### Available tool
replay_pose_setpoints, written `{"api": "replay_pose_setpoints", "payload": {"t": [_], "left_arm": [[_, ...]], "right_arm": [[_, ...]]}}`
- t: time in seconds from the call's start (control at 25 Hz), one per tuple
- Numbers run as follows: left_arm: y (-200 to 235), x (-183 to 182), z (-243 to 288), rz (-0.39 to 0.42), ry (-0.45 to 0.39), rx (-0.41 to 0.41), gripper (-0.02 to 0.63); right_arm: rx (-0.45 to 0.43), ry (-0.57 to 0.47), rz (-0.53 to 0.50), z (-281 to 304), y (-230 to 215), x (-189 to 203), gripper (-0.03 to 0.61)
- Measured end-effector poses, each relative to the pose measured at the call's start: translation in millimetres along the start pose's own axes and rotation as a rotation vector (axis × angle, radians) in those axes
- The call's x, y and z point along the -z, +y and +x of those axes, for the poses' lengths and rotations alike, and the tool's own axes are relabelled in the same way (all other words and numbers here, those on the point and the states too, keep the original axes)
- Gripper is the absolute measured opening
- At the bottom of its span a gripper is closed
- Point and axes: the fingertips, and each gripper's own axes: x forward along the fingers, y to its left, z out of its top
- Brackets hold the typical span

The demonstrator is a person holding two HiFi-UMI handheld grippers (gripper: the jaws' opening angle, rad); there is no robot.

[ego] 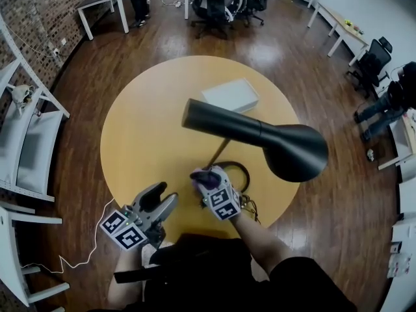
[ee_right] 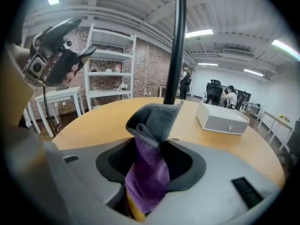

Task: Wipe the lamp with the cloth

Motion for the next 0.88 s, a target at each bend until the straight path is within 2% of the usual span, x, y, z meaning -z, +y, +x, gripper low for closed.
{"api": "replay_pose_setpoints", "payload": {"t": [0.16, 0.32, 0.44, 0.64, 0.76, 0.88], "left_arm": [[5, 2, -3, -0.004, 0.002, -0.011, 0.212], [6, 5, -1, -0.011, 0.003, -0.005, 0.212], [7, 7, 4, -0.015, 0.011, 0.004, 0.212], [7, 13, 13, -0.029, 0.028, 0.029, 0.212], [4, 18, 19, -0.034, 0.042, 0.047, 0.212], [0, 20, 23, -0.036, 0.052, 0.059, 0.212]], "right_arm": [[-0.031, 0.053, 0.006, 1, 0, 14, 0.161], [-0.091, 0.077, -0.092, -16, 7, 30, 0.146], [-0.092, 0.103, -0.100, -29, -5, 44, 0.146], [0.038, 0.151, 0.001, -47, -46, 79, 0.141], [0.091, 0.195, -0.038, -61, -62, 100, 0.138], [0.157, 0.196, -0.096, -74, -72, 102, 0.138]]}}
